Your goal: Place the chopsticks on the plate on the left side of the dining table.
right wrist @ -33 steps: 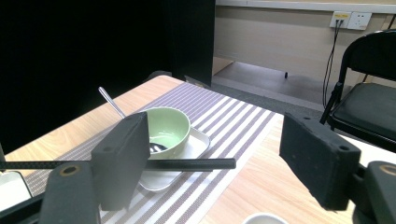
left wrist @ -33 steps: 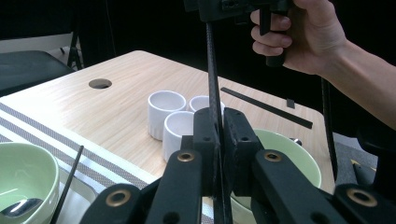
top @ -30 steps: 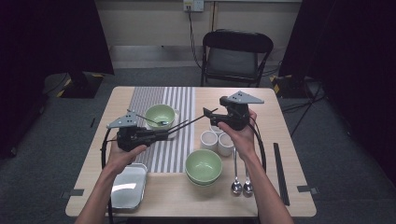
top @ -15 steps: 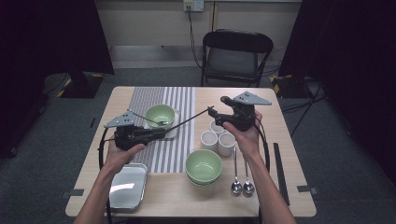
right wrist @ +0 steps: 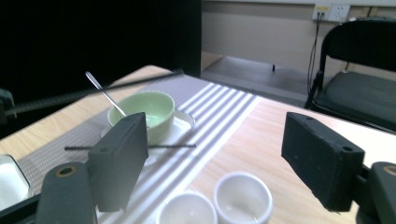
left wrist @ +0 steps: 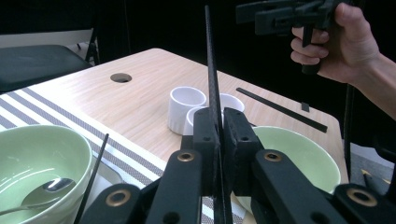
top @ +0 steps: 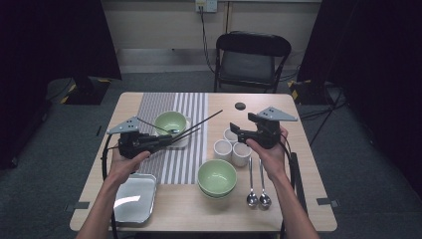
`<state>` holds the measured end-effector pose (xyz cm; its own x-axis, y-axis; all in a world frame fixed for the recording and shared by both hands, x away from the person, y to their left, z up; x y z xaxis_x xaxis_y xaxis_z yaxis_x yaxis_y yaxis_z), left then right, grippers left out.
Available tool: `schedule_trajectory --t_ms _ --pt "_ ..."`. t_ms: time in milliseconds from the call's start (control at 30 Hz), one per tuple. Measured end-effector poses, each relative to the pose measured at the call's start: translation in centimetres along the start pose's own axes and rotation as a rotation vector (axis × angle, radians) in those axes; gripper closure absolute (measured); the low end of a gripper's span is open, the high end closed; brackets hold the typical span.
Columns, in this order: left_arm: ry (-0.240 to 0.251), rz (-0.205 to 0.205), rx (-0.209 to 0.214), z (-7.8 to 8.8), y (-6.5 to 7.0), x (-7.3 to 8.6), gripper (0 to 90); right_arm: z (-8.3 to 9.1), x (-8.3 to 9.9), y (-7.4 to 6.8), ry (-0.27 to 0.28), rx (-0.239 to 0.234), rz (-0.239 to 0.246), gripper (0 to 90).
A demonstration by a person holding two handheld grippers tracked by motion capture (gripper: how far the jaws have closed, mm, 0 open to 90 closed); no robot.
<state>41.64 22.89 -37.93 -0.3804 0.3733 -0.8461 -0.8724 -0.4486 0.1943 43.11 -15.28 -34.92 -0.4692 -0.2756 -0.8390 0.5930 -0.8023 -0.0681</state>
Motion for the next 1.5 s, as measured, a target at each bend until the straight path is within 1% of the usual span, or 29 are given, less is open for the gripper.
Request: schedule_trajectory --t_ms 67,100,167,233,300,333,400,467,500,533,600,733,800,833,867,900,933,967,1000,1133,1233,1300,1333,1400,1500 --pt "0.005 0.006 -0.004 0.1 -0.1 0.1 84.6 0.1 0.5 0.2 -0.016 0.008 0.002 21.2" --pt "0.007 0.009 -0.004 0.0 -0.2 0.1 84.7 0.1 0.9 0.3 -0.032 0.022 0.006 20.9" --pt "0.000 0.008 -0.010 -0.1 -0.3 0.1 84.7 0.2 1.3 0.4 -0.046 0.019 0.003 20.1" --pt "-0.004 0.008 -0.009 -0.2 -0.4 0.2 84.6 0.4 1.9 0.5 -0.067 0.029 0.003 18.2" --pt "-0.006 0.009 -0.003 -0.3 -0.6 0.3 84.7 0.7 2.3 0.7 -0.064 0.021 -0.002 18.5" --pt "-0.007 0.008 0.001 -0.4 -0.7 0.3 84.7 0.9 2.6 0.7 -0.064 0.034 -0.006 18.5" --pt "-0.010 0.013 -0.005 -0.5 -0.8 0.3 84.7 1.2 3.1 0.9 -0.069 0.036 -0.009 18.5" --pt "-0.003 0.024 -0.004 -0.5 -0.9 0.4 84.6 1.5 3.6 1.1 -0.083 0.041 -0.012 18.1" --pt "-0.005 0.018 -0.011 -0.4 -1.1 0.4 84.7 1.6 3.9 1.2 -0.077 0.045 -0.015 18.5" --pt "-0.003 0.030 -0.011 -0.4 -1.2 0.4 84.7 1.8 4.2 1.3 -0.076 0.050 -0.020 18.5" --pt "-0.005 0.030 -0.017 -0.3 -1.4 0.4 84.7 1.9 4.7 1.5 -0.083 0.048 -0.032 18.4" --pt "-0.016 0.033 -0.032 -0.1 -2.0 0.5 84.7 2.3 5.8 2.0 -0.104 0.066 -0.043 18.4" --pt "-0.012 0.045 -0.030 0.0 -2.3 0.6 84.7 2.5 6.3 2.3 -0.116 0.076 -0.044 18.4" --pt "-0.013 0.040 -0.031 0.2 -2.6 0.7 84.7 2.6 6.6 2.5 -0.118 0.080 -0.051 18.4" --pt "-0.012 0.046 -0.030 0.3 -2.8 0.8 84.7 2.7 6.9 2.7 -0.120 0.082 -0.055 18.4" --pt "0.000 0.058 -0.032 0.5 -3.0 0.9 84.7 2.9 7.1 2.9 -0.121 0.087 -0.062 18.4" --pt "0.001 0.070 -0.037 0.6 -3.2 1.0 84.7 3.0 7.4 3.0 -0.119 0.086 -0.064 18.3" --pt "-0.006 0.070 -0.045 0.7 -3.3 1.0 84.7 3.2 7.7 3.1 -0.121 0.083 -0.068 18.0" --pt "-0.014 0.061 -0.053 0.8 -3.3 1.0 84.7 3.3 8.0 3.3 -0.125 0.087 -0.069 18.0" --pt "-0.025 0.055 -0.072 1.2 -3.7 0.7 84.7 3.7 9.2 4.0 -0.142 0.107 -0.090 17.9" --pt "-0.019 0.054 -0.079 1.6 -4.0 0.4 84.7 4.2 10.2 4.6 -0.153 0.124 -0.106 17.9" --pt "-0.019 0.063 -0.086 1.8 -4.4 0.2 84.7 4.4 10.8 5.0 -0.162 0.131 -0.114 17.9" --pt "-0.025 0.060 -0.095 1.8 -4.6 0.2 84.7 4.6 11.2 5.2 -0.168 0.139 -0.121 17.9" --pt "-0.046 0.069 -0.110 1.7 -5.2 0.3 84.7 4.9 11.9 5.6 -0.177 0.150 -0.135 17.9" --pt "-0.058 0.079 -0.113 1.3 -5.7 0.7 84.7 5.2 12.9 6.3 -0.192 0.172 -0.148 17.9"
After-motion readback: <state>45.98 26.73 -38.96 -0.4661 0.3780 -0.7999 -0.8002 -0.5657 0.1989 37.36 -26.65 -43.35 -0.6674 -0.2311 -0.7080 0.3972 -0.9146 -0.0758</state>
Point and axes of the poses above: each handheld gripper's, and its own axes: z roughly backward along the jaws, x roughly out of its underside, y roughly to its right, the point moved 1 cm from there along -z, roughly forward along the jaws, and after that the axes turned 14 degrees about -y, right-handed, at the moved point
